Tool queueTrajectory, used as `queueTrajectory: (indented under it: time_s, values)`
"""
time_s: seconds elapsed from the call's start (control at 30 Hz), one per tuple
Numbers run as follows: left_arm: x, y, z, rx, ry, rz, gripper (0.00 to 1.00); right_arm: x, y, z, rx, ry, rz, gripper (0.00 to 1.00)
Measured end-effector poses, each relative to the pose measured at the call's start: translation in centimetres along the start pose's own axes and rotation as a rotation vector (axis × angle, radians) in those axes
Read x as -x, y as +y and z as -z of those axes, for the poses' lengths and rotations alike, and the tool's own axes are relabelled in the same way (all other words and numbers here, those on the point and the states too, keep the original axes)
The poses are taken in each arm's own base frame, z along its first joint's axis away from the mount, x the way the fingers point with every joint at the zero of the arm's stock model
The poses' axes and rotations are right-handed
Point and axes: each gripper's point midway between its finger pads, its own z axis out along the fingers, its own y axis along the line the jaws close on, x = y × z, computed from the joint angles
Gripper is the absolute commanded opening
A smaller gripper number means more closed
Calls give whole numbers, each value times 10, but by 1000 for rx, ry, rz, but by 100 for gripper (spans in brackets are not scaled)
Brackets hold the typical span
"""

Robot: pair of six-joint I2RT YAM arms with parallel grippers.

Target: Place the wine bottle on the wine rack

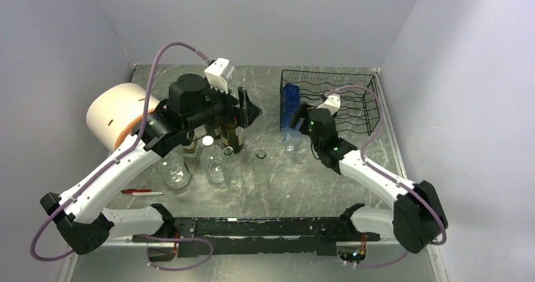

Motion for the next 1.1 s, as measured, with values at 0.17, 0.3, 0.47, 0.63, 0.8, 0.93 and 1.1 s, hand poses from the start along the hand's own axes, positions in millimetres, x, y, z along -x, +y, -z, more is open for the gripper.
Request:
queueTrajectory:
  time_s: [0.17,0.3,0.47,0.63,0.8,0.93,1.1]
  values:
    - [0,4,18,4,-36,-46,99,23,-24,22,-98,18,6,72]
    - [4,2,33,-15,-73,-84,99,38,-34,42,-140,50,27,72]
    - [5,-1,46,-44,-101,-128,99,60,-15,83,-12,92,77,73]
    - [8,-2,56,-52,-127,-156,99,84,33,135,310,106,137,73]
    - [8,-1,56,-51,-130,-166,99,80,77,172,632,132,178,73]
    - [8,0,54,-44,-127,-169,99,65,97,185,801,176,194,73]
    - [16,2,54,-25,-163,-170,99,38,123,198,965,237,243,73]
